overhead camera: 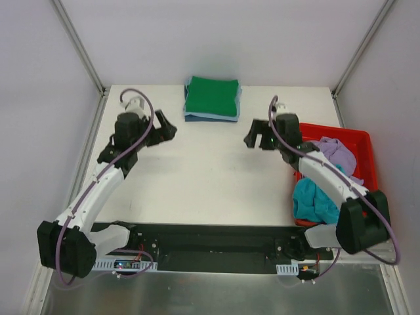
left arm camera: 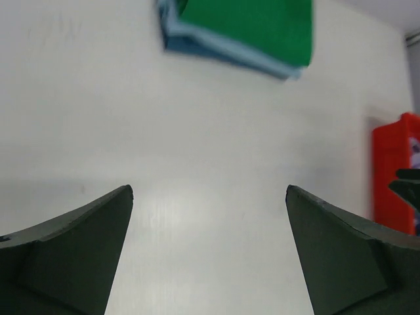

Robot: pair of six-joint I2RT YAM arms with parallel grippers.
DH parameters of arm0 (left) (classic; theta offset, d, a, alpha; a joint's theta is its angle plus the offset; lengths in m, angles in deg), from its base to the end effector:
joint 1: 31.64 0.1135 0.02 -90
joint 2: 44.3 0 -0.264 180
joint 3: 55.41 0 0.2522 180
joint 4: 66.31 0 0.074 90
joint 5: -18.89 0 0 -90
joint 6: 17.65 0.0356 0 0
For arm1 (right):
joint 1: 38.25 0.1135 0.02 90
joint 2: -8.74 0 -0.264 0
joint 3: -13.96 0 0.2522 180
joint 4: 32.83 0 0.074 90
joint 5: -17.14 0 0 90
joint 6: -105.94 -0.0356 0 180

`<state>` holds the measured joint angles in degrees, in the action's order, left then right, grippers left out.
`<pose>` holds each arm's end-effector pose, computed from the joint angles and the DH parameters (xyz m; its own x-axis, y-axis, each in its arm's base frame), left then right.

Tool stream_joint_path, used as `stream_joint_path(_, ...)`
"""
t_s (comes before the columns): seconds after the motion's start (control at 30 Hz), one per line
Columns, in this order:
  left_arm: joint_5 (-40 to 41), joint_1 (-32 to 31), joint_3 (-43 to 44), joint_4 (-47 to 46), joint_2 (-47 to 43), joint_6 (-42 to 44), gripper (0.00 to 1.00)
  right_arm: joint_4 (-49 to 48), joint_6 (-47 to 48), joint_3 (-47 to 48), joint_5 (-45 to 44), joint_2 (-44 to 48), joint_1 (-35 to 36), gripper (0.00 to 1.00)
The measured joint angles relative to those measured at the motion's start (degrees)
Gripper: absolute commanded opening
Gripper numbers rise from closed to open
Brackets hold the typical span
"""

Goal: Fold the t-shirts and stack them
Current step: Put the neatly folded tshirt into the corner of the board with both arms

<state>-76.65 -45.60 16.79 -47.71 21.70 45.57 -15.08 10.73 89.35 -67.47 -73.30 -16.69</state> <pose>0.2614 -0.0685 0.3584 -0.3355 -0.3787 -0.8626 0.2022 0.8654 -0.4586 0.3090 0.1257 0.3005 -0.4231 -0.0700 -0.9034 -0.4087 0.9046 0.1213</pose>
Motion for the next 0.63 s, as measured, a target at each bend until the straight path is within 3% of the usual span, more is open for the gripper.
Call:
stream_joint_path(0.13,2.1,-0.4,-18.3,1.4,-6.1,-5.2,0.99,-1.4,-0.7,-19.7,-1.8,12.9,1.8,0.96)
stream_joint_path(0.33,3.2,-1.5,-34.5,3.3,-18.6,-11.1,0.99,-7.6,-3.5,-39.7,-5.2,29.7,3.1,0.96)
stream_joint_path(0.47,3.2,-1.5,-37.5,3.1,-25.3,-12.9,0.99,-10.7,-5.1,-43.7,-6.1,33.4,3.1,0.96)
stream_joint_path(0.63,3.2,-1.5,-37.8,2.8,-27.5,-13.8,0.99,-14.6,-6.1,-45.0,-6.2,34.1,3.1,0.96)
